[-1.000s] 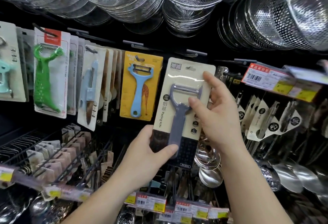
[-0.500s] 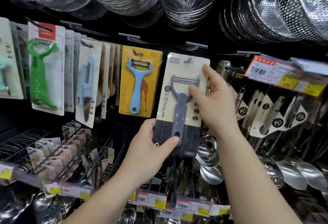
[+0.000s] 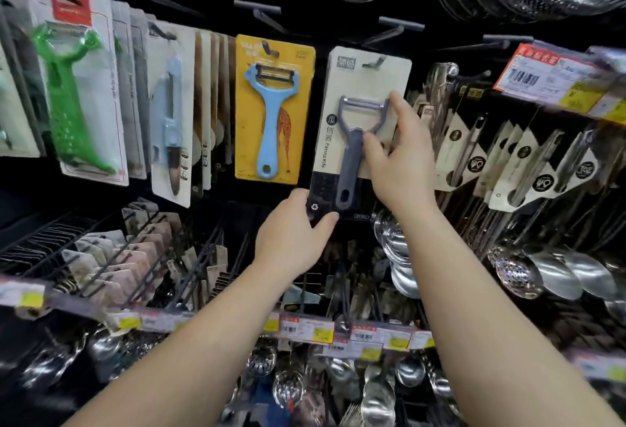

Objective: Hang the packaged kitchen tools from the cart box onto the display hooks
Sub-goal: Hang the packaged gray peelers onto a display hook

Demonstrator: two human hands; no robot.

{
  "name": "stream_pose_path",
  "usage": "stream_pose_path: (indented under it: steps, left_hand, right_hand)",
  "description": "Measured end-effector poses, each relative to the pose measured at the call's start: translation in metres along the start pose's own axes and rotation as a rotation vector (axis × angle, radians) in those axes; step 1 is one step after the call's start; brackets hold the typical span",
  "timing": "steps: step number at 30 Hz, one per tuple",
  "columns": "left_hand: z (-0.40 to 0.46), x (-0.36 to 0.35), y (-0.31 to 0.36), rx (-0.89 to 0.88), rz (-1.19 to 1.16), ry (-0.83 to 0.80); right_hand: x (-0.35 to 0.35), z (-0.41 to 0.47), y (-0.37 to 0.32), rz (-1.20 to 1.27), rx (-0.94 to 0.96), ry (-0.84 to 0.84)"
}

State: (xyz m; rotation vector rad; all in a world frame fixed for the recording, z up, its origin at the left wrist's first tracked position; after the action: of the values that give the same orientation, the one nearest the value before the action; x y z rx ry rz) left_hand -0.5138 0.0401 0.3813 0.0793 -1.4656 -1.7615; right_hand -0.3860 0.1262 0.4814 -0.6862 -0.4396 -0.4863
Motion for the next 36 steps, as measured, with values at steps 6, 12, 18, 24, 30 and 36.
stream_pose_path:
  steps: [6,12,18,24,30,36]
  left_hand:
    - [-0.020,-0.003,-0.028,-0.001,0.106,-0.137]
    - [-0.074,-0.034,-0.043,-0.077,0.184,-0.429]
    - [-0.144,-0.100,-0.011,-0.291,0.214,-0.668]
    - [-0.200,-0.189,0.036,-0.399,0.160,-0.815]
    - [-0.280,-0.281,0.084,-0.453,0.112,-0.938]
    - [-0.360,-0.333,0.106,-0.515,0.101,-1.050]
  right_hand:
    - [-0.005,-0.061,0.021,-0.047,-0.126,-0.061]
    - [0.010,-0.146,0.060,-0.303,-0.262,-0.109]
    - [0.072,-0.254,0.107,-0.553,-0.507,-0.165]
    - [0.138,-0.361,0.138,-0.628,-0.725,-0.195]
    - [0.214,-0.439,0.172,-0.724,-0.868,-0.282]
    - [0.288,-0.478,0.232,-0.797,-0.975,-0.293]
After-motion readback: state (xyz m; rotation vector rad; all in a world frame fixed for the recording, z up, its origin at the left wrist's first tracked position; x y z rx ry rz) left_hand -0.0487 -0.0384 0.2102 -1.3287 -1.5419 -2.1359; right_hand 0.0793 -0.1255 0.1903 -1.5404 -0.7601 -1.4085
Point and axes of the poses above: each hand's wrist, its own z-axis towards the middle knuckle, its own x-axis out of the back of the hand, y = z × x, the point moved 5 cm from there along z, towards the middle knuckle, and after that the axes turned 13 degrees about -z, right-handed, at the moved point
